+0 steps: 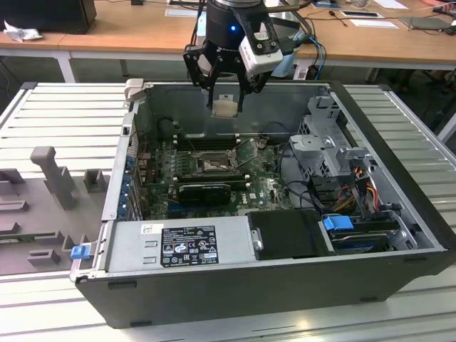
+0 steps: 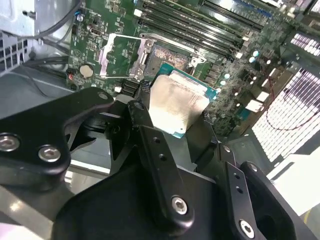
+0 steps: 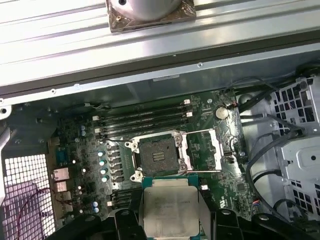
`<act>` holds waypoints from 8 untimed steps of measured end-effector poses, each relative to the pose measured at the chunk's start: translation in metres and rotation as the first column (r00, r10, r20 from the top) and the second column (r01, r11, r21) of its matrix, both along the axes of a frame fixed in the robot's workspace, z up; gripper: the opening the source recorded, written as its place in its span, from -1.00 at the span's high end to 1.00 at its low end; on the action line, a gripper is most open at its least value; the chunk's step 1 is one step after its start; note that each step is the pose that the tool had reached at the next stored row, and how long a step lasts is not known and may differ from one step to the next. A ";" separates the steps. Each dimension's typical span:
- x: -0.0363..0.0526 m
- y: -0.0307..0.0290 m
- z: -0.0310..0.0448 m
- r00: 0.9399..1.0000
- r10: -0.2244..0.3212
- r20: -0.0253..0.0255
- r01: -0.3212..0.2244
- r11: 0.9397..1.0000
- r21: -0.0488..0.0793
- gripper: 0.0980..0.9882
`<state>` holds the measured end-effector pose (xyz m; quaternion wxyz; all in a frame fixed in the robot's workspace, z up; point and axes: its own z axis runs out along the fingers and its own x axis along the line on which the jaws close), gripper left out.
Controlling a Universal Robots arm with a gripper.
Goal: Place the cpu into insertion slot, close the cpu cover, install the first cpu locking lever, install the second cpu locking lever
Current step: 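Place the cpu into insertion slot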
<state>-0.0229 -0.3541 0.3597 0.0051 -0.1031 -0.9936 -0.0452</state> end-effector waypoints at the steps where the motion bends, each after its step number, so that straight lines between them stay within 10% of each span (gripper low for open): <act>1: -0.0002 0.0000 0.0000 1.000 -0.022 0.000 0.022 1.000 0.000 0.03; 8: -0.0039 0.0000 0.0000 0.998 -0.066 0.000 0.066 0.998 0.000 0.03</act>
